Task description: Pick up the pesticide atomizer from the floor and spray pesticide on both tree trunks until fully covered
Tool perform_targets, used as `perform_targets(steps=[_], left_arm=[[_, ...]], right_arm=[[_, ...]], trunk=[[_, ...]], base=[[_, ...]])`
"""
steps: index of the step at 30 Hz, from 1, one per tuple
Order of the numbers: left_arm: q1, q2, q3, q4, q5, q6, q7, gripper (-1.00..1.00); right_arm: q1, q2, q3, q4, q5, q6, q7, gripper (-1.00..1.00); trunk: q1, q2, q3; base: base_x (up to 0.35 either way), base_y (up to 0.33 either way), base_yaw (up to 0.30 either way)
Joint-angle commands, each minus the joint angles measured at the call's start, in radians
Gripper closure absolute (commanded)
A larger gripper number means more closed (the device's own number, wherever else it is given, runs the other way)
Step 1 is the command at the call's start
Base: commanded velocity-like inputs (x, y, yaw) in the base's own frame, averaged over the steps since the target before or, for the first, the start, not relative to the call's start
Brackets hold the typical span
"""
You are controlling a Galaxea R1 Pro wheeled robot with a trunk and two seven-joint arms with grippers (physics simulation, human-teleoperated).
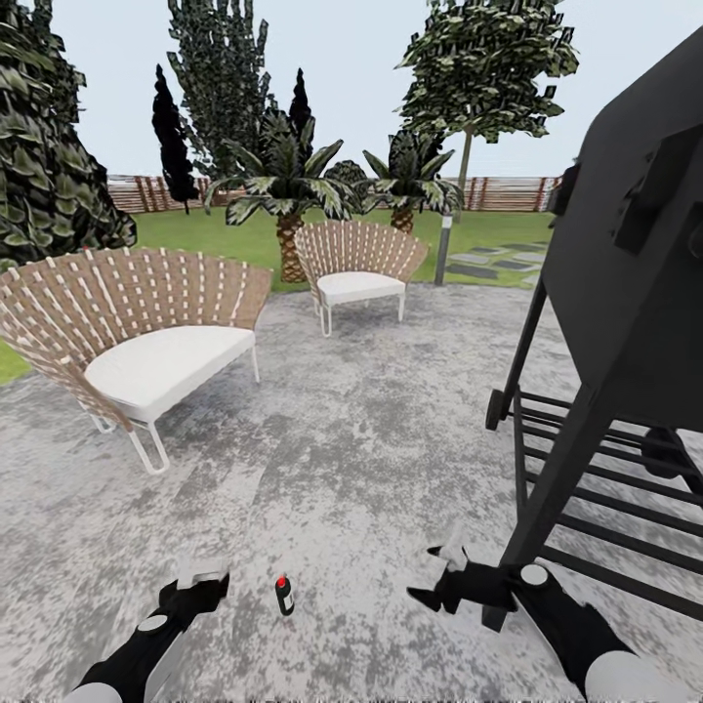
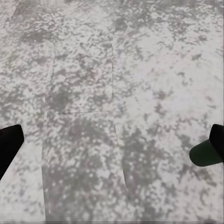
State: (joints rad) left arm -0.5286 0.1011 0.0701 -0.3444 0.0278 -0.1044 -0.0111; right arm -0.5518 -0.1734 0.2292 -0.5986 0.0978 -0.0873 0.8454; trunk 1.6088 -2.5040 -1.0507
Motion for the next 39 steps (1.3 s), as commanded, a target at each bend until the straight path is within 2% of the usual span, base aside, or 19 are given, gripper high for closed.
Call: perform_targets(steps=[1, 3, 7, 19, 25, 39], left_arm=[[-0.001, 0.000, 0.002, 0.001, 0.003, -0.003, -0.001, -1.00], [-0.001, -0.001, 0.003, 0.001, 0.003, -0.003, -0.001, -1.00], [-0.001, -0.001, 0.004, 0.001, 0.003, -0.003, -0.001, -1.00], [-0.002, 0.000, 0.004, 0.001, 0.003, -0.003, -0.001, -1.00], [-0.002, 0.000, 0.004, 0.001, 0.003, -0.003, -0.001, -1.00], [-0.001, 0.007, 0.002, -0.010, 0.004, -0.007, -0.001, -1.00]], right_arm=[[0.000, 0.000, -0.020, -0.003, 0.011, -0.009, 0.039, -1.00], [0.000, 0.000, -0.053, -0.006, 0.012, -0.008, 0.084, -1.00], [0.000, 0.001, -0.070, -0.005, 0.014, -0.008, 0.090, -1.00], [0.000, 0.007, -0.070, -0.004, 0.013, -0.008, 0.087, -1.00], [0.000, 0.008, -0.070, -0.004, 0.013, -0.008, 0.087, -1.00], [0.000, 0.008, -0.070, -0.005, 0.013, -0.008, 0.087, -1.00]], trunk=[[0.000, -0.001, -0.005], [0.001, -0.001, -0.013], [0.003, -0.002, -0.028], [0.008, -0.005, -0.074], [0.011, -0.006, -0.094], [0.011, -0.006, -0.081]], base=[[0.000, 0.000, 0.000], [0.000, 0.000, 0.000], [0.000, 0.000, 0.000], [0.000, 0.000, -0.005], [0.000, 0.000, -0.175], [-0.002, 0.006, -0.241]])
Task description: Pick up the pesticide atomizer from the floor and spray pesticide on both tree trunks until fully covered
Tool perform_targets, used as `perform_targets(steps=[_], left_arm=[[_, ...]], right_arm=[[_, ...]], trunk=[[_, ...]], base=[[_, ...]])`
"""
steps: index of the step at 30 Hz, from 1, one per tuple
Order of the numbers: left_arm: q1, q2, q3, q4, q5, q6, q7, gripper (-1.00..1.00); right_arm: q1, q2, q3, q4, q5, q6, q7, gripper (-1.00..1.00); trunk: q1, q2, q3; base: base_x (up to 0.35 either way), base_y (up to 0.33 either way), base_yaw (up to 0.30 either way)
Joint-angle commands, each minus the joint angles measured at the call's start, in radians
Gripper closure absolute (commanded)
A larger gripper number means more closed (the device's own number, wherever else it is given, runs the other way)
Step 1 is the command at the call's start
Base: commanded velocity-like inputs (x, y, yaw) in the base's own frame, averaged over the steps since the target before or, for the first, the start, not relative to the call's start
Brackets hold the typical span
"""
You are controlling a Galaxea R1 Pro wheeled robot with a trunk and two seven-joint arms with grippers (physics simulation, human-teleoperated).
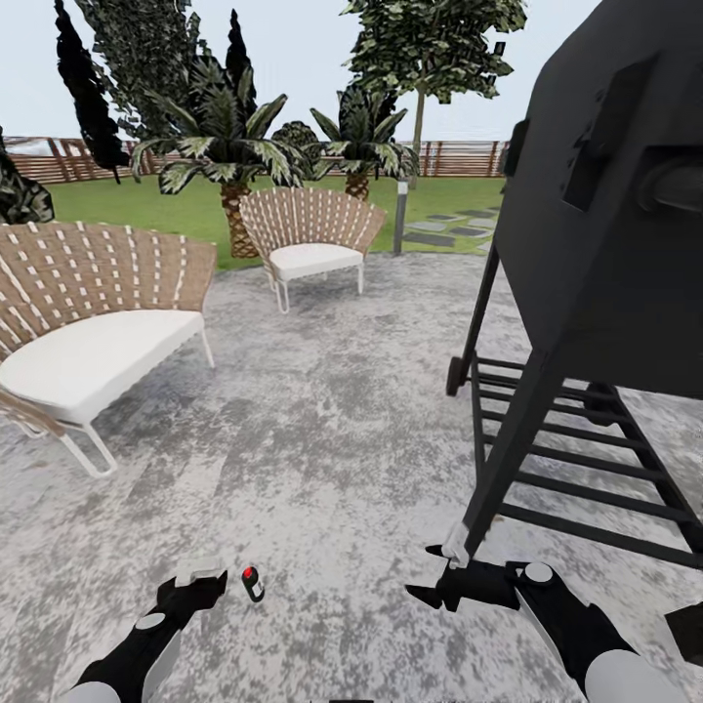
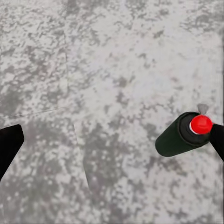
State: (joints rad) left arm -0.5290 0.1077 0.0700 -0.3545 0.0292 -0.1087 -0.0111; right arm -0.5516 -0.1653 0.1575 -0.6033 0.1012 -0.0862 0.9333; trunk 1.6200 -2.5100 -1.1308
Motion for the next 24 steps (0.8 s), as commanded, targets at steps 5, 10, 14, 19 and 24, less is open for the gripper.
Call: perform_targets(steps=[5, 10, 14, 19, 24], left_arm=[[0.000, -0.001, 0.002, 0.000, 0.003, -0.003, -0.001, -1.00], [0.000, -0.002, 0.002, 0.000, 0.003, -0.003, -0.001, -1.00], [0.000, -0.003, 0.002, 0.000, 0.003, -0.003, -0.001, -1.00], [0.000, -0.003, 0.002, 0.000, 0.003, -0.003, -0.001, -1.00], [0.000, -0.003, 0.002, 0.000, 0.003, -0.003, -0.001, -1.00]], right_arm=[[-0.001, 0.000, 0.001, -0.001, 0.009, -0.009, -0.001, -1.00], [-0.001, 0.000, 0.002, -0.001, 0.009, -0.009, -0.001, -1.00], [-0.001, 0.000, 0.002, -0.001, 0.009, -0.010, -0.001, -1.00], [-0.001, -0.005, 0.001, -0.001, 0.009, -0.009, 0.000, -1.00], [-0.001, -0.006, 0.001, -0.001, 0.009, -0.010, 0.001, -1.00]], trunk=[[0.000, 0.000, 0.000], [0.000, 0.000, 0.001], [0.000, 0.000, 0.001], [0.000, 0.000, 0.001], [0.000, 0.000, 0.001]], base=[[-0.100, 0.218, -0.060], [-0.051, 0.118, -0.007], [-0.007, 0.016, -0.001], [-0.001, 0.002, 0.000], [0.000, 0.000, 0.000]])
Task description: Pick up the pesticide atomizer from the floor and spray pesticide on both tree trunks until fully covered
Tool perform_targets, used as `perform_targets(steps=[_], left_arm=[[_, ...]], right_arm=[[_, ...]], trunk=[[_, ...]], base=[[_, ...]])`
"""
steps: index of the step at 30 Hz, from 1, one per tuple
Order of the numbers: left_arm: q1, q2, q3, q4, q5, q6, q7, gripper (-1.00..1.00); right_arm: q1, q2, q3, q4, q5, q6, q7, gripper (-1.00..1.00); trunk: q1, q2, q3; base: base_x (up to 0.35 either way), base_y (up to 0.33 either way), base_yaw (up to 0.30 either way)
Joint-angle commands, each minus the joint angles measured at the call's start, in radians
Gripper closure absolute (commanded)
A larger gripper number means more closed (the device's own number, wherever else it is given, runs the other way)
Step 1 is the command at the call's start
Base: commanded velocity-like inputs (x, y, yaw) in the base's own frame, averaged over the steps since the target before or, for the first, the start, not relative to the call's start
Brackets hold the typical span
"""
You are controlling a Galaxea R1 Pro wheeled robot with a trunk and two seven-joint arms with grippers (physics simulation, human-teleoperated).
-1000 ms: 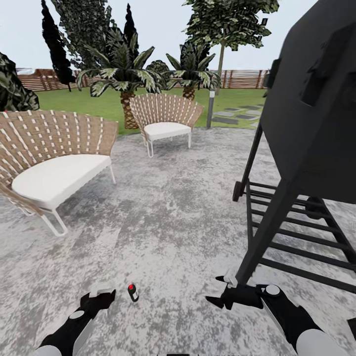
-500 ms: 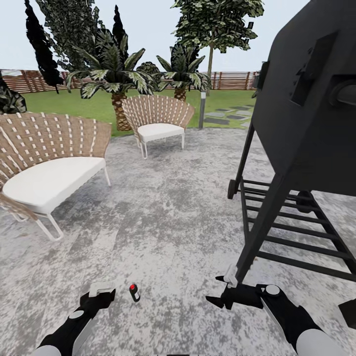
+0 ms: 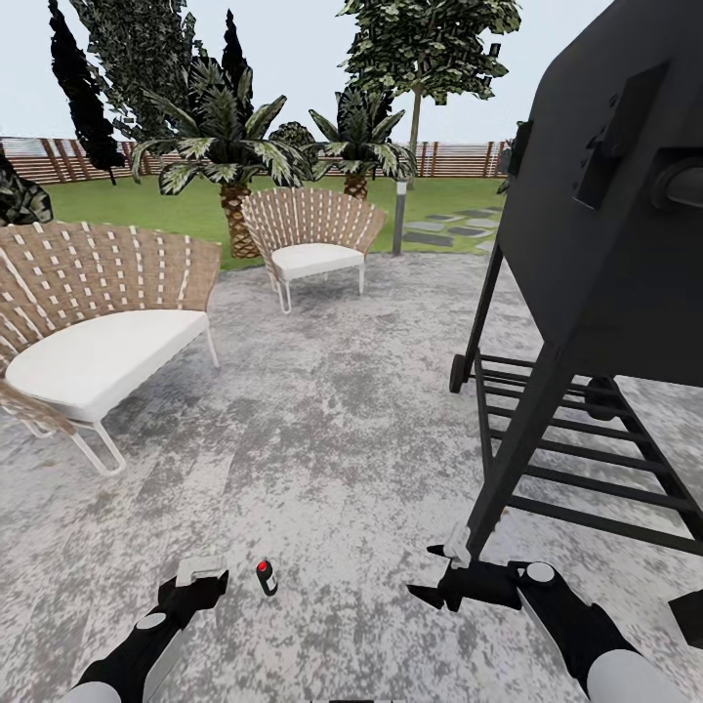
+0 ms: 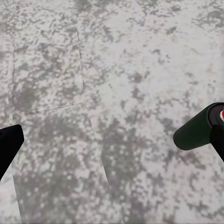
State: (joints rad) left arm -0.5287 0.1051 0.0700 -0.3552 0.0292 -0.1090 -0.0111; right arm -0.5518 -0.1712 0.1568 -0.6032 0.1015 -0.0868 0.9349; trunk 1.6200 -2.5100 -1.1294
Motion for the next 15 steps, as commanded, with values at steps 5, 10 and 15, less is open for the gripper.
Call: perform_targets(steps=[5, 10, 15], left_arm=[[0.000, -0.001, 0.002, 0.001, 0.003, -0.003, -0.001, -1.00], [-0.001, 0.000, 0.002, 0.001, 0.003, -0.003, -0.002, -1.00], [-0.001, 0.001, 0.002, 0.001, 0.003, -0.003, -0.002, -1.00]], right_arm=[[0.000, -0.001, 0.001, -0.001, 0.009, -0.008, -0.001, -1.00], [0.000, -0.001, 0.003, -0.001, 0.009, -0.008, -0.001, -1.00], [0.000, 0.001, 0.004, -0.001, 0.009, -0.008, -0.001, -1.00]], trunk=[[0.000, 0.000, 0.001], [0.000, 0.000, 0.005], [0.000, 0.000, 0.009]], base=[[0.000, 0.000, -0.100], [0.000, 0.019, -0.221], [0.000, 0.142, -0.182]])
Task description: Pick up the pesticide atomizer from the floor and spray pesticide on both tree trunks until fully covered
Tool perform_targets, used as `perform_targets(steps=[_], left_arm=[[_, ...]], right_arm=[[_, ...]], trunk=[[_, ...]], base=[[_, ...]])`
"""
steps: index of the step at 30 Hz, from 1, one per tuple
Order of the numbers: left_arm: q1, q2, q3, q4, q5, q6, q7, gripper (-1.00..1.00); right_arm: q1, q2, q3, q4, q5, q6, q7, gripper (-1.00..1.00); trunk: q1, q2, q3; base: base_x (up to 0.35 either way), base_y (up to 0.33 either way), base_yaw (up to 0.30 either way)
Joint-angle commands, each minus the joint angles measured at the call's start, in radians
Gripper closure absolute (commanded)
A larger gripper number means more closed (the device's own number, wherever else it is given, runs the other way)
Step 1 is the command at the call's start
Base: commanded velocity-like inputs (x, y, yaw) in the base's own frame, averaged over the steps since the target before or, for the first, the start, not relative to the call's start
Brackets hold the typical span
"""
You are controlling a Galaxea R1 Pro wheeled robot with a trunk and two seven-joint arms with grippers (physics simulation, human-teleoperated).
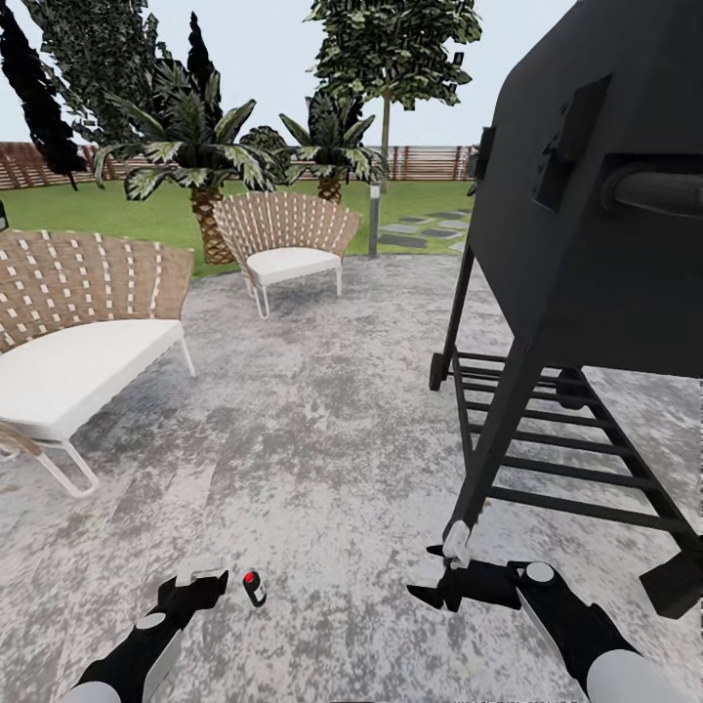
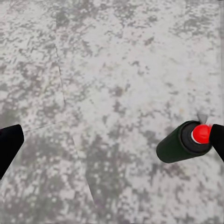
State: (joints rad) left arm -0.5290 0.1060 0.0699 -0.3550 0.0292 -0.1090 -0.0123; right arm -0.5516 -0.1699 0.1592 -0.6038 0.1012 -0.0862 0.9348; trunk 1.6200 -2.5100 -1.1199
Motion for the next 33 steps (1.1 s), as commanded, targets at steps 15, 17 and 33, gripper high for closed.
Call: perform_targets(steps=[15, 17, 33], left_arm=[[0.000, -0.005, 0.002, 0.001, 0.003, -0.005, -0.002, -1.00], [0.000, -0.005, 0.002, 0.001, 0.003, -0.005, -0.002, -1.00], [0.000, -0.003, -0.009, 0.001, 0.003, -0.003, -0.002, -1.00]], right_arm=[[-0.001, -0.001, 0.000, 0.000, 0.009, -0.009, -0.001, -1.00], [-0.001, -0.001, 0.000, 0.000, 0.009, -0.009, -0.001, -1.00], [-0.001, -0.002, 0.000, -0.001, 0.009, -0.010, -0.001, -1.00]], trunk=[[0.000, 0.000, 0.003], [0.000, 0.000, 0.005], [0.002, -0.001, -0.002]], base=[[0.000, 0.008, -0.053], [0.000, 0.000, -0.175], [0.000, 0.000, -0.095]])
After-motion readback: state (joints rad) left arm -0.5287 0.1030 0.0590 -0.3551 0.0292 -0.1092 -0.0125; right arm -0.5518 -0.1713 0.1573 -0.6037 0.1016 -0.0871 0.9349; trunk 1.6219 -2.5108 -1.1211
